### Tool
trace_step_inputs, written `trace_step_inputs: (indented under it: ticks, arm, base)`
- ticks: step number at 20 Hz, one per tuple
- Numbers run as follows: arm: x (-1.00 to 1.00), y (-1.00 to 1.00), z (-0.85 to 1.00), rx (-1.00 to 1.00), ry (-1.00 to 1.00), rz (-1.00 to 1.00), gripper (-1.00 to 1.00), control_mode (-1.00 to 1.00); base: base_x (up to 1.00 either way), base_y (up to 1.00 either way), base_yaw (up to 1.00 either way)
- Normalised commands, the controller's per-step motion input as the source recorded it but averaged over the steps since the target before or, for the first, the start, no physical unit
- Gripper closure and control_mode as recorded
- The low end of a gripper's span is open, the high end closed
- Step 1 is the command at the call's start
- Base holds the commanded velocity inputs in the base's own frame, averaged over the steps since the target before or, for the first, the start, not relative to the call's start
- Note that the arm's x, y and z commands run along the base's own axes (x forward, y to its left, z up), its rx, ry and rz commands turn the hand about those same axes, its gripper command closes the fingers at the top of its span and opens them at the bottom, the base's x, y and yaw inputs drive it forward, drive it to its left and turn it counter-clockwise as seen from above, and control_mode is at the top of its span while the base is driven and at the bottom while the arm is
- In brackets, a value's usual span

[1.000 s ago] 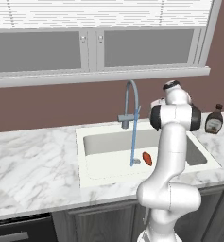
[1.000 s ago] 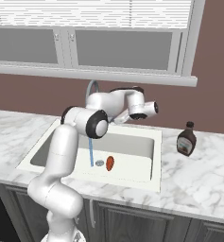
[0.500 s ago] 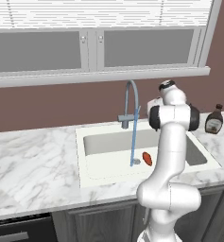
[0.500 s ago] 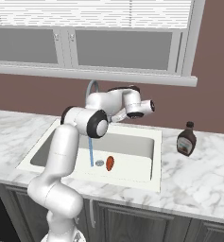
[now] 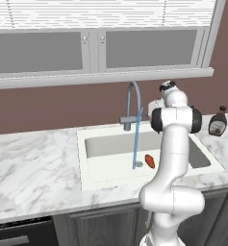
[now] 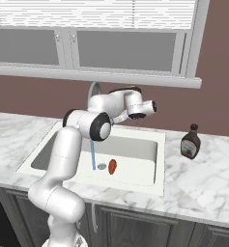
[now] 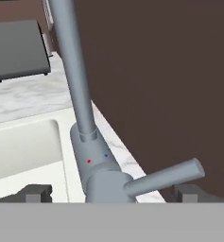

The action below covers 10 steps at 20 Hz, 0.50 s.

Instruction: Turn on the sink faucet. Then move the sweet potato from the counter to the sink. Turn off the sink. Move the vegetable from the sink to the pot next to the stove. Finally move the pot to the front center burner.

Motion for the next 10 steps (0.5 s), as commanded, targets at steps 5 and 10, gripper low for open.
trace_step_inputs:
  ticks: [5, 10]
  arm:
    - [0.2, 0.12, 0.0, 0.0, 0.02, 0.01, -1.0, -1.0]
    - [0.13, 0.21, 0.01, 0.0, 0.0, 0.04, -1.0, -1.0]
  base:
    - [0.0, 0.0, 0.0]
    - [0.0, 0.0, 0.0]
